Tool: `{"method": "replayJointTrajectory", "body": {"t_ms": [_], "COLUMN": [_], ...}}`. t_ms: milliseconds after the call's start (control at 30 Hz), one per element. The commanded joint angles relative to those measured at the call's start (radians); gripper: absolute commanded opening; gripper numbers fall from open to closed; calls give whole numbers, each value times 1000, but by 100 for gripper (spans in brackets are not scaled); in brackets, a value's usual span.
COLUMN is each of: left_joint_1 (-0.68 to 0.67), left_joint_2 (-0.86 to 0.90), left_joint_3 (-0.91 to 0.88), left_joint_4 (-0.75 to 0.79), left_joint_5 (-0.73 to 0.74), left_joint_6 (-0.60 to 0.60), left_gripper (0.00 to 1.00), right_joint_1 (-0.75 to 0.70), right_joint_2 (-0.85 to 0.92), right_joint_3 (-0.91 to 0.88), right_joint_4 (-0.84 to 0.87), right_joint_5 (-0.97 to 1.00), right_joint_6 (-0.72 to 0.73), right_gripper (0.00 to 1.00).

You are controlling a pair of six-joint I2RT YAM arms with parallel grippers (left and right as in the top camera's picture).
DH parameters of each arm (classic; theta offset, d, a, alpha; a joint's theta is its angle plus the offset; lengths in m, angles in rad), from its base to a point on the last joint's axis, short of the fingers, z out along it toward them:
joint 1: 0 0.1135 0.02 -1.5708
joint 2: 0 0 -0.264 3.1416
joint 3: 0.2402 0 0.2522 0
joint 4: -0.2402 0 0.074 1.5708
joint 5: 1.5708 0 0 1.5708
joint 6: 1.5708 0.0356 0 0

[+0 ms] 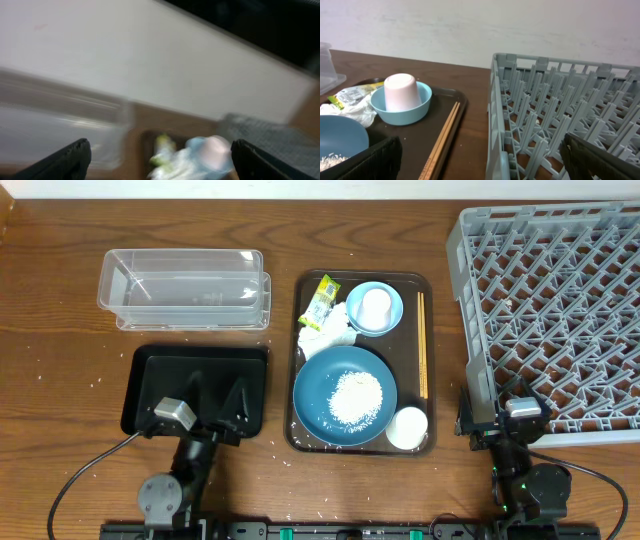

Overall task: Sort waste into correct bins and load items into the dishwasher rack
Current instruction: 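Reach left gripper to the yellow snack wrapper on the brown tray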

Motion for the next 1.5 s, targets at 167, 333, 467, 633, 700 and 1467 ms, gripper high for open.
{"method": "replayJointTrajectory", "body": {"t_ms": [167, 333, 467, 633, 700, 1467], "left_joint_1": [-5, -5, -5, -11, -23, -440], "left_joint_2": [-2, 46, 196, 520, 674, 1272], "left_joint_3": [14, 93, 230, 488, 614, 1119], "left_joint_4": [170, 130, 55, -101, -181, -620], "left_joint_5": [184, 196, 209, 396, 541, 102], "left_joint_6": [-170, -158, -71, 13, 39, 150], "left_gripper": [92, 92, 92, 92, 92, 98], "right_joint_1": [-11, -11, -11, -11, -11, -11], "right_joint_2": [-3, -3, -3, -3, -3, -3], "right_joint_3": [-2, -2, -2, -2, -2, -2], "right_joint_4": [-5, -5, -5, -5, -5, -5], "right_joint_5": [6, 6, 6, 6, 6, 6], "right_joint_6": [-13, -13, -13, -13, -13, -13], "right_gripper": [99, 99, 99, 99, 99, 99]}}
